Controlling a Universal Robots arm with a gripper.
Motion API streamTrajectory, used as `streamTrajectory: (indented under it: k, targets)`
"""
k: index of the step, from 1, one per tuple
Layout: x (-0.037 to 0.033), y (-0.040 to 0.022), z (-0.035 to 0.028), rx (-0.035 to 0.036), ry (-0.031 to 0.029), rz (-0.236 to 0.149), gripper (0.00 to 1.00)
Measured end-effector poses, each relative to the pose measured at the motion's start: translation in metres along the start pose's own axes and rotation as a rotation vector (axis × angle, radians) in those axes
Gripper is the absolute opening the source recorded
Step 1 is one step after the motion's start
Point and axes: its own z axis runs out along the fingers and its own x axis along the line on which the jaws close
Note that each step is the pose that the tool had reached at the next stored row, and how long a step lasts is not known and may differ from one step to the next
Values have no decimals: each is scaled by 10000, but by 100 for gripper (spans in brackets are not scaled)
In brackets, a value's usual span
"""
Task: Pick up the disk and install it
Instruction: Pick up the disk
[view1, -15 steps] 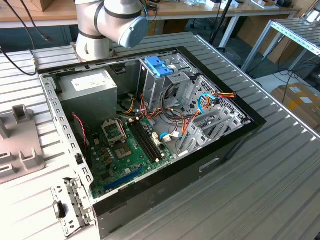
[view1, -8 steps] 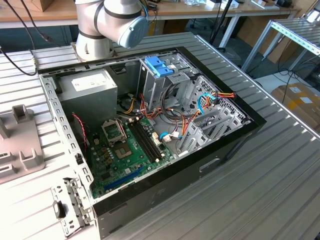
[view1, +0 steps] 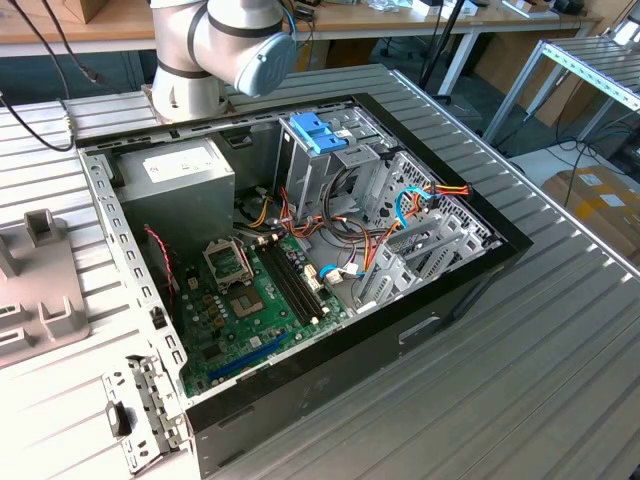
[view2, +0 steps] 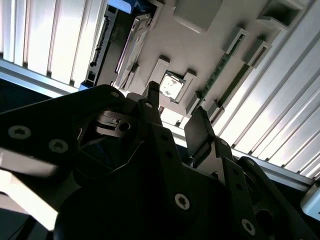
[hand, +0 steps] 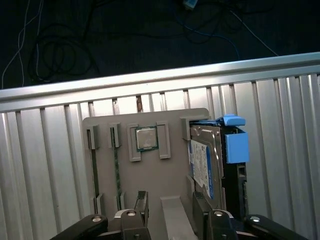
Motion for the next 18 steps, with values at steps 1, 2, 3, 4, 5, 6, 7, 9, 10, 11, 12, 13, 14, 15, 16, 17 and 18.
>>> streamTrajectory:
  k: [1,2,3,4,5,6,7,9,10,11,12,13,14,15,16,17,18]
  targets:
    - [-9,1,2,-1,0,1,48]
    - [-17,3,4,-1,-1,0,48]
    - [-23,3,5,-1,-1,1,48]
    - [-31,4,7,-1,-2,0,48]
    - [-37,5,9,-1,-3,0,48]
    - [-44,6,11,-1,-3,0,48]
    - [-50,7,12,-1,-4,1,48]
    - [-62,9,15,-1,-4,0,48]
    - [-73,10,18,-1,-5,1,48]
    - [-82,11,20,-1,-6,1,48]
    - [-91,13,23,-2,-6,1,48]
    - [-104,14,27,-2,-7,0,48]
    - [-114,16,29,-2,-8,0,48]
    - [-123,17,32,-2,-9,1,48]
    - [-129,18,33,-2,-9,0,48]
    - [-135,18,35,-2,-9,0,48]
    - [-147,20,38,-2,-10,0,48]
